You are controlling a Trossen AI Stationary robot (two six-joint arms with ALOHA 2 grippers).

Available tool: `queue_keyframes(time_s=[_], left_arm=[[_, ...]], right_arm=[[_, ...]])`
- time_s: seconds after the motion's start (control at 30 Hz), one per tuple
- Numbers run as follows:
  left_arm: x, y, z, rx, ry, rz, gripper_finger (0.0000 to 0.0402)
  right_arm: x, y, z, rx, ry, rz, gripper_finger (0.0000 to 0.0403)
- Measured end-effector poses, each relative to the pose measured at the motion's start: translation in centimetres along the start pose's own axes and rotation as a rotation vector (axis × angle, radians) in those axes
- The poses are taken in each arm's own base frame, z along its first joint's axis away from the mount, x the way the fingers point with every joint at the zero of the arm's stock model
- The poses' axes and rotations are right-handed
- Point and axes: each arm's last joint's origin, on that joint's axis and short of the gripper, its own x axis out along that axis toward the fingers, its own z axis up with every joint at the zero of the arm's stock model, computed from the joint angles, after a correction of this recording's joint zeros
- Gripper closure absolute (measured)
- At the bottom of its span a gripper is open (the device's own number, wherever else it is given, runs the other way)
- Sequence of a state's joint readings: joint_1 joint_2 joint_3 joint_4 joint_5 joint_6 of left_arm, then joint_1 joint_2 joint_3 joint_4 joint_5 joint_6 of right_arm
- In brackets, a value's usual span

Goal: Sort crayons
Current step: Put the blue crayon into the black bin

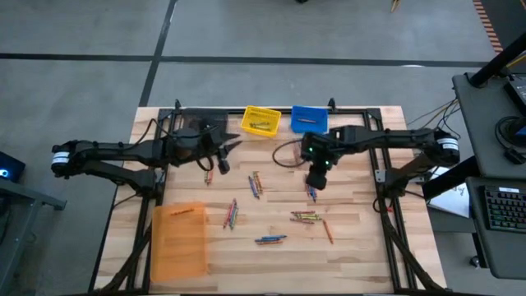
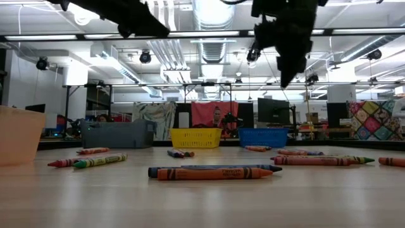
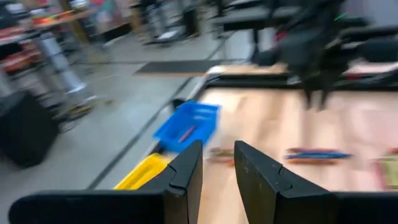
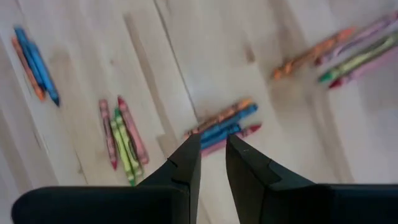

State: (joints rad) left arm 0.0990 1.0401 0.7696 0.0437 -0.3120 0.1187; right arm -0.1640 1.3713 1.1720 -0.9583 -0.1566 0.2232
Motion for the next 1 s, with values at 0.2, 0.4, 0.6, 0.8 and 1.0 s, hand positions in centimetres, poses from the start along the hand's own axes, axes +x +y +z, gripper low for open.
queue_keyframes(time_s=[0.2,0.4,0.6,0.8,1.0], left_arm=[[-0.2,-0.8,0.9,-0.078,-0.095,-0.122,0.0326],[-0.7,-1.6,2.0,-0.154,-0.194,-0.164,0.0326],[-0.6,-2.7,1.8,-0.155,-0.185,-0.24,0.0326],[0.6,-5.5,0.6,-0.161,-0.102,-0.346,0.0326],[1.7,-9.5,-1.1,-0.138,-0.034,-0.422,0.0326]], right_arm=[[1.7,0.4,-2.2,-0.057,0.034,0.007,0.0342],[3.4,0.7,-3.0,-0.064,-0.105,0.053,0.0343],[4.9,1.7,-3.3,0.034,-0.2,0.118,0.0344],[5.7,3.6,-4.3,0.044,-0.171,0.149,0.0344],[5.9,6.4,-5.8,-0.018,-0.131,0.195,0.0344]])
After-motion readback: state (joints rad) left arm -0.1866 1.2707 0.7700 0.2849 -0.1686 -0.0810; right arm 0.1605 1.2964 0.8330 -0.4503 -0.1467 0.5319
